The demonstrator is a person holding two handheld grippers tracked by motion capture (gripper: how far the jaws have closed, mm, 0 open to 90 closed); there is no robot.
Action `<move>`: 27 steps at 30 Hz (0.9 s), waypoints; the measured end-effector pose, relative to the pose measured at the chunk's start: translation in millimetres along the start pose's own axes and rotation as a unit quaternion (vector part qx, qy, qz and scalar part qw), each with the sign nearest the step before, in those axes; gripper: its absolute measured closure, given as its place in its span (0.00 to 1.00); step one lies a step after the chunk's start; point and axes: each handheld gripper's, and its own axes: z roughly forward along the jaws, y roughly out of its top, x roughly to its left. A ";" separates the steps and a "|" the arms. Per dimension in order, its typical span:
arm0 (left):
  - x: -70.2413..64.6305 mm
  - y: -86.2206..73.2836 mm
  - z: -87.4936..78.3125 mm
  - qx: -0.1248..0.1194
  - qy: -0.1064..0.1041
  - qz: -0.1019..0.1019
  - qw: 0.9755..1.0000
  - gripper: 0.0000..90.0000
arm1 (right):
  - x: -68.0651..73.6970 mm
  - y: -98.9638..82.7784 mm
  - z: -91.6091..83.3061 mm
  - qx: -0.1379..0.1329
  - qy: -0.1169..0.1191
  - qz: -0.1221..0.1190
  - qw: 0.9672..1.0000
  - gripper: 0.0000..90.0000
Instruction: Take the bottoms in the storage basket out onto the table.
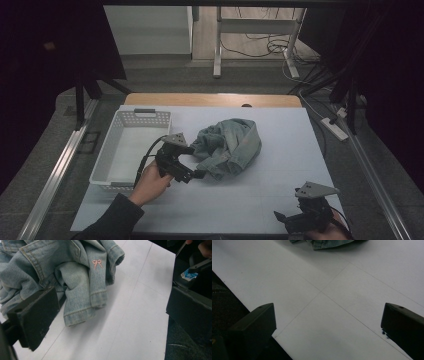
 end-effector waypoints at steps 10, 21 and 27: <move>-1.6 -7.8 -3.4 0.000 0.013 -0.001 1.000 0.00 | 0.0 0.0 -0.2 -0.001 0.000 0.000 1.000 0.00; -1.7 -17.8 -10.6 -0.008 0.010 -0.021 1.000 0.00 | -0.1 0.0 0.0 0.000 0.000 0.000 1.000 0.00; -2.2 -23.3 -16.3 -0.014 0.007 -0.029 0.999 0.00 | -0.2 0.0 0.0 0.000 0.000 0.001 1.000 0.00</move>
